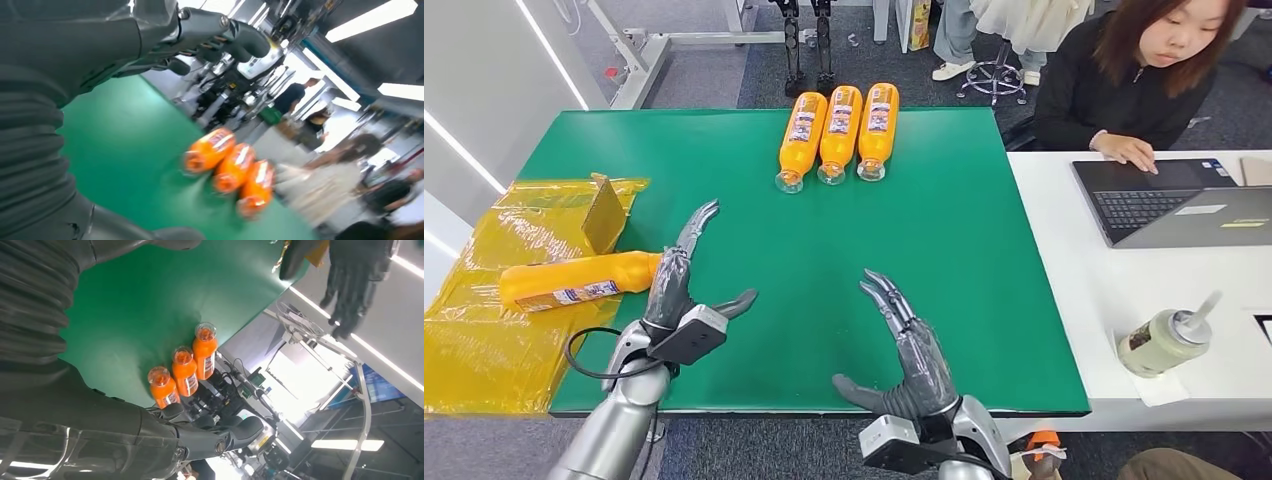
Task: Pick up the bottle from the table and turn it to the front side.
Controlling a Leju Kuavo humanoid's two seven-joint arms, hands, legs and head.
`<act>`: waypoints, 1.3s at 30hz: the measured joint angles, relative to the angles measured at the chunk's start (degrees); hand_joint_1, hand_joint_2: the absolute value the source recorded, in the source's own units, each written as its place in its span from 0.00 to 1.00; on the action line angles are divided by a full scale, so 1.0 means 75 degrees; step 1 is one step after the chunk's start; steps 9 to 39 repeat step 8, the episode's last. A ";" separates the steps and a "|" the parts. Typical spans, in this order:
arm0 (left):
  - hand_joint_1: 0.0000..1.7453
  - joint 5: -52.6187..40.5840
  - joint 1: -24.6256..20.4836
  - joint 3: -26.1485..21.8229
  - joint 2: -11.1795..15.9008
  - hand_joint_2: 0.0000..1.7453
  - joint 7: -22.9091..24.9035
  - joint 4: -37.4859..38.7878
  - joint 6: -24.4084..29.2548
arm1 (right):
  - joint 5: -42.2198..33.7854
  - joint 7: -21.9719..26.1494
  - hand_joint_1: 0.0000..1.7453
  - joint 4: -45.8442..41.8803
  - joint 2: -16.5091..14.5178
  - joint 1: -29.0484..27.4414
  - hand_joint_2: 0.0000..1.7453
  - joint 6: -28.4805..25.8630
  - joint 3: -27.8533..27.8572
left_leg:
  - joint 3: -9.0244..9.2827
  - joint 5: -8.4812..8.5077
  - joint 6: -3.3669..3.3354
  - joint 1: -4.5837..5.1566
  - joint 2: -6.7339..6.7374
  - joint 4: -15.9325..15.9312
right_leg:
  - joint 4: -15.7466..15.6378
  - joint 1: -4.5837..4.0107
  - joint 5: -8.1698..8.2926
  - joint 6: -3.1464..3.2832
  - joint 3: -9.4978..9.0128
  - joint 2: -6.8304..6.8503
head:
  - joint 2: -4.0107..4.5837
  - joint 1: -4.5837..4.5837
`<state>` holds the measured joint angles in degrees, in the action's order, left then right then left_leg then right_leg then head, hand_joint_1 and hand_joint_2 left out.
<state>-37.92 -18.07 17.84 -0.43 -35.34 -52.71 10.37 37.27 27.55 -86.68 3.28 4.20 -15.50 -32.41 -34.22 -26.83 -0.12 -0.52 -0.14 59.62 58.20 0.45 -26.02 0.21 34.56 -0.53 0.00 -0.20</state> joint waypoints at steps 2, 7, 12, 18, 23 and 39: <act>0.00 0.0192 0.0214 0.0130 -0.0136 1.00 0.0045 -0.0542 -0.0065 | 0.0002 0.0058 0.00 0.0000 -0.0017 -0.0028 1.00 -0.0004 0.0018 | 0.0000 0.0000 0.0000 -0.0001 -0.0003 0.0000 | 0.0000 -0.0001 0.0000 0.0000 0.0000 0.0003 | 0.0000 0.0000; 0.00 0.0722 0.0572 0.0397 -0.0444 1.00 0.0014 -0.1648 -0.0293 | -0.0034 0.0197 0.00 -0.0095 -0.0018 -0.0200 1.00 -0.0086 0.0106 | -0.0001 0.0000 0.0000 -0.0001 -0.0003 0.0000 | 0.0001 -0.0001 0.0000 0.0000 -0.0001 0.0003 | 0.0000 -0.0001; 0.00 0.0780 0.0591 0.0416 -0.0472 1.00 -0.0008 -0.1735 -0.0300 | -0.0034 0.0201 0.00 -0.0116 -0.0018 -0.0214 1.00 -0.0094 0.0118 | -0.0001 0.0000 0.0000 -0.0001 -0.0003 0.0000 | 0.0001 -0.0001 0.0000 0.0000 -0.0001 0.0003 | 0.0000 -0.0001; 0.00 0.0780 0.0591 0.0416 -0.0472 1.00 -0.0008 -0.1735 -0.0300 | -0.0034 0.0201 0.00 -0.0116 -0.0018 -0.0214 1.00 -0.0094 0.0118 | -0.0001 0.0000 0.0000 -0.0001 -0.0003 0.0000 | 0.0001 -0.0001 0.0000 0.0000 -0.0001 0.0003 | 0.0000 -0.0001; 0.00 0.0780 0.0591 0.0416 -0.0472 1.00 -0.0008 -0.1735 -0.0300 | -0.0034 0.0201 0.00 -0.0116 -0.0018 -0.0214 1.00 -0.0094 0.0118 | -0.0001 0.0000 0.0000 -0.0001 -0.0003 0.0000 | 0.0001 -0.0001 0.0000 0.0000 -0.0001 0.0003 | 0.0000 -0.0001; 0.00 0.0780 0.0591 0.0416 -0.0472 1.00 -0.0008 -0.1735 -0.0300 | -0.0034 0.0201 0.00 -0.0116 -0.0018 -0.0214 1.00 -0.0094 0.0118 | -0.0001 0.0000 0.0000 -0.0001 -0.0003 0.0000 | 0.0001 -0.0001 0.0000 0.0000 -0.0001 0.0003 | 0.0000 -0.0001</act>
